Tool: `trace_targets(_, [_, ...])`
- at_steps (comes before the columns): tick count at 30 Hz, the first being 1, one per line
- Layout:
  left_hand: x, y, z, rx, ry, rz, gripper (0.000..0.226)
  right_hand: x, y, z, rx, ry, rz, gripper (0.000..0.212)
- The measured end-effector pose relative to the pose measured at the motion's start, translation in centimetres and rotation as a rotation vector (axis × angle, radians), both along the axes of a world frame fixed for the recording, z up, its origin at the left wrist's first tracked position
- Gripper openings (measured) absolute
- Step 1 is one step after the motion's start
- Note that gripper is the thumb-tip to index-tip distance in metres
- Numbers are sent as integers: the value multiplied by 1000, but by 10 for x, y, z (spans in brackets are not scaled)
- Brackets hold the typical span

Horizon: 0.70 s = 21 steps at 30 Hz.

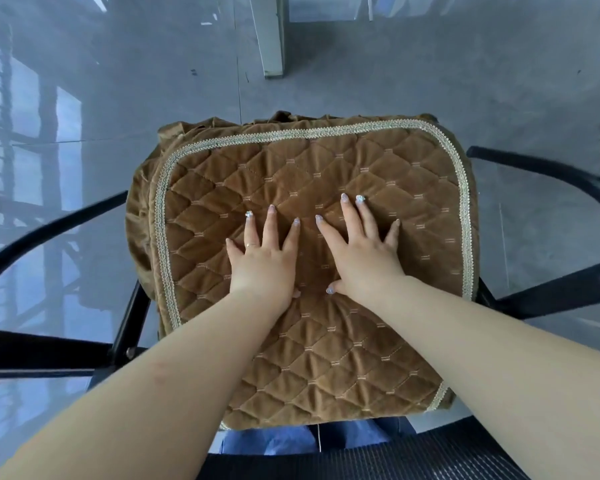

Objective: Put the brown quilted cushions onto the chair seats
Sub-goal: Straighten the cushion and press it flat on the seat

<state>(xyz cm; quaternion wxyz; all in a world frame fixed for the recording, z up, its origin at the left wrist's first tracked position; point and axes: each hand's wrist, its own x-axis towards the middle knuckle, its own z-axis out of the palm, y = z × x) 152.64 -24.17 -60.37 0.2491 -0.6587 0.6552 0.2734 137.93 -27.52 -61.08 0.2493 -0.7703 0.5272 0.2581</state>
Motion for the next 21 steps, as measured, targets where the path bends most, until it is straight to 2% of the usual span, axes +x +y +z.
trace_targets(4, [2,24,15,-63,68,40,100,-19,37,16,-12,-76,-29,102])
trace_targets(8, [0,90,25,62,62,-30,96,-34,104,21,125,-32,-55,104])
trace_targets(15, [-3,107,-12,75,-4,-83,94,-26,103,-8,140,22,-47,106])
trace_targets(21, [0,97,14,92,10,-84,89,-26,97,16,155,11,-36,101])
